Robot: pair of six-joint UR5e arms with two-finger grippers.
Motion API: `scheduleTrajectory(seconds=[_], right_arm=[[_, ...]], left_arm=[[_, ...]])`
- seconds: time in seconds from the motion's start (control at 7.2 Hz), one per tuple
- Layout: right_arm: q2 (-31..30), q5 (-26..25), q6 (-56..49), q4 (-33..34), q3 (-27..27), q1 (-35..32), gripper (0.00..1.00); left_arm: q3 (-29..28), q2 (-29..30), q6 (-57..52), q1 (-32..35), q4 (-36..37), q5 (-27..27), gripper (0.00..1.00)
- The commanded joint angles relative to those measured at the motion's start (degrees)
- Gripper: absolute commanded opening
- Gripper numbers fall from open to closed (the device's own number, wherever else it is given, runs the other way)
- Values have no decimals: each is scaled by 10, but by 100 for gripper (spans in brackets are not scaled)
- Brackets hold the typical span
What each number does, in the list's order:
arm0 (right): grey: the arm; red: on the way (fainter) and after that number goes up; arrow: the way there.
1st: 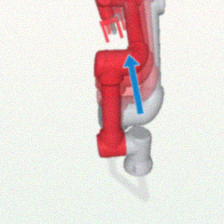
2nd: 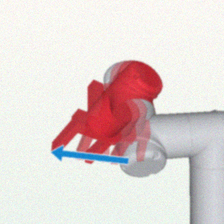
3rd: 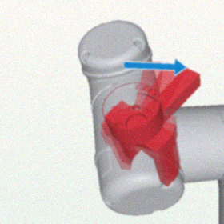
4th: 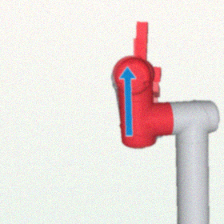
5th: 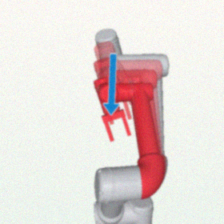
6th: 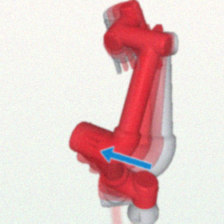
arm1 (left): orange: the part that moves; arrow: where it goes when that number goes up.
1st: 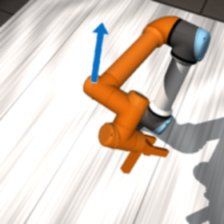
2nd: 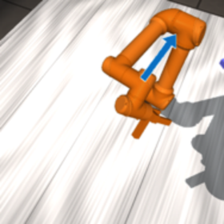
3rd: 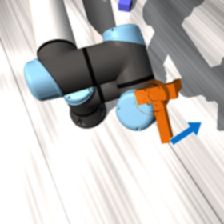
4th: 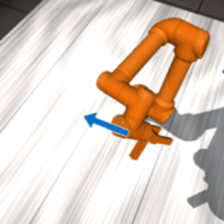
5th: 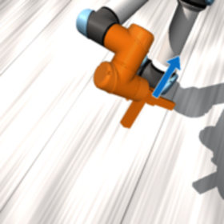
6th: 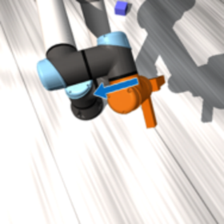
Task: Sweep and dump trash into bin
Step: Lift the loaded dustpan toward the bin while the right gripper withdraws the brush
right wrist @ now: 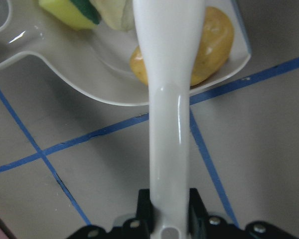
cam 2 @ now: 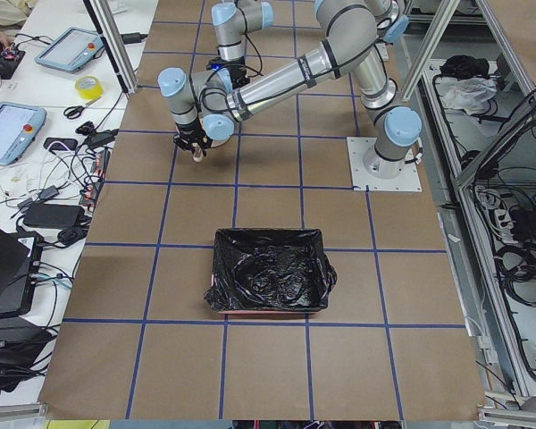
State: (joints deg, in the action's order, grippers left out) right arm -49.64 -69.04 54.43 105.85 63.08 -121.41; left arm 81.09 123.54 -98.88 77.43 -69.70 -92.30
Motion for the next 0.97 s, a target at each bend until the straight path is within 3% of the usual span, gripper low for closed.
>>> scheduleTrajectory(seconds=[0.0,0.28,0.56,0.69,0.83], right_arm=[[-61,-62,-93,-128,3,47,5],[-121,-114,-242,-224,32,120,5],[-170,-139,-386,-221,111,224,5],[-184,-183,-463,-211,149,283,4],[-192,-189,-524,-198,162,339,4]], left_arm=[[-2,-5,-4,-12,-3,76,0],[-3,-8,-11,-19,-11,96,0],[-10,-28,-94,-60,-43,93,0],[-24,-33,-144,-95,-74,96,0],[-43,-35,-194,-122,-84,96,0]])
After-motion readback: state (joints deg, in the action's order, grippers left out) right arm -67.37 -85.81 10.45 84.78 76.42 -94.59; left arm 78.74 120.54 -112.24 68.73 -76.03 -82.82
